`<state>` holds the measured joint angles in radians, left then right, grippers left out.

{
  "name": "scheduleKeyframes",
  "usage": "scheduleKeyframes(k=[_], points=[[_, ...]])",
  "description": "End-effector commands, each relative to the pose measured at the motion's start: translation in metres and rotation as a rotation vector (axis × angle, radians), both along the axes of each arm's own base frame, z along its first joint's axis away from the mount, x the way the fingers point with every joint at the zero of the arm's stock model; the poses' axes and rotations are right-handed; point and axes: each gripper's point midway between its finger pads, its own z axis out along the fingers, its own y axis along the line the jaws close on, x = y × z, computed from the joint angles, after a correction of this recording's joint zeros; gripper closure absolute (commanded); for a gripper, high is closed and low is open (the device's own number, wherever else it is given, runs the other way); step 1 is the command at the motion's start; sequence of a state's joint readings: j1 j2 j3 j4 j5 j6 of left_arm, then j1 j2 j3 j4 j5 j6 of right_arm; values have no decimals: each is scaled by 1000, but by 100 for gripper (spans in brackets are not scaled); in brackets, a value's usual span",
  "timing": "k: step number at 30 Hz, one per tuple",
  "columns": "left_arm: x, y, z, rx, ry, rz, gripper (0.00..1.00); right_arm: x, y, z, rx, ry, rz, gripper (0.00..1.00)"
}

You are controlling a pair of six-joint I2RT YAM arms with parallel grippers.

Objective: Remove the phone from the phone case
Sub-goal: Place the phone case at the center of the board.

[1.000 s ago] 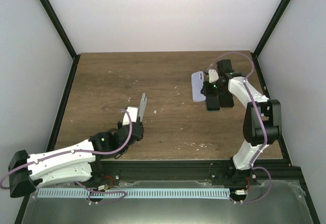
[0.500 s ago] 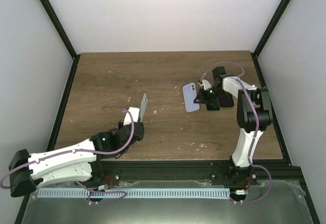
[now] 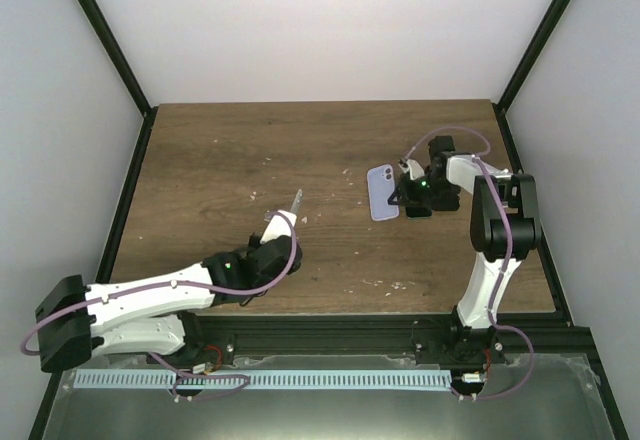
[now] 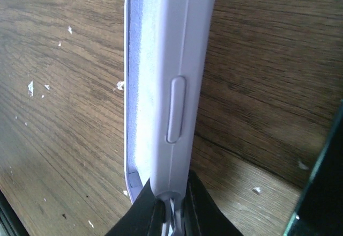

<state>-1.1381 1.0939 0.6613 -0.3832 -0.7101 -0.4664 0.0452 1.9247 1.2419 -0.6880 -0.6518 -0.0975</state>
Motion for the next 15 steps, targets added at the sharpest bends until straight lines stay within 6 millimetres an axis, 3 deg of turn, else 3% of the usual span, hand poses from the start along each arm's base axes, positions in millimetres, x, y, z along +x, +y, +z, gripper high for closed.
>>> scheduleKeyframes(k=[1,3,4,6,7,13,15], points=[[15,-23,26,-46,-60,-23,100,14,-24,7,-55,-54,-5,84],[21,-29,25,-27,-59,-32,100,27,-38,23,-48,-86,-24,79],[24,-33,25,-14,-60,-37,100,33,-46,33,-32,-107,-38,71],[32,-39,23,15,-57,-44,100,36,-51,51,2,-149,-27,44],[35,-44,22,32,-56,-49,100,33,-50,55,9,-156,-7,40],[59,-69,7,151,-38,-82,100,10,-43,93,124,-290,45,38],[69,-79,6,190,-43,-85,100,6,-46,94,93,-348,29,38]])
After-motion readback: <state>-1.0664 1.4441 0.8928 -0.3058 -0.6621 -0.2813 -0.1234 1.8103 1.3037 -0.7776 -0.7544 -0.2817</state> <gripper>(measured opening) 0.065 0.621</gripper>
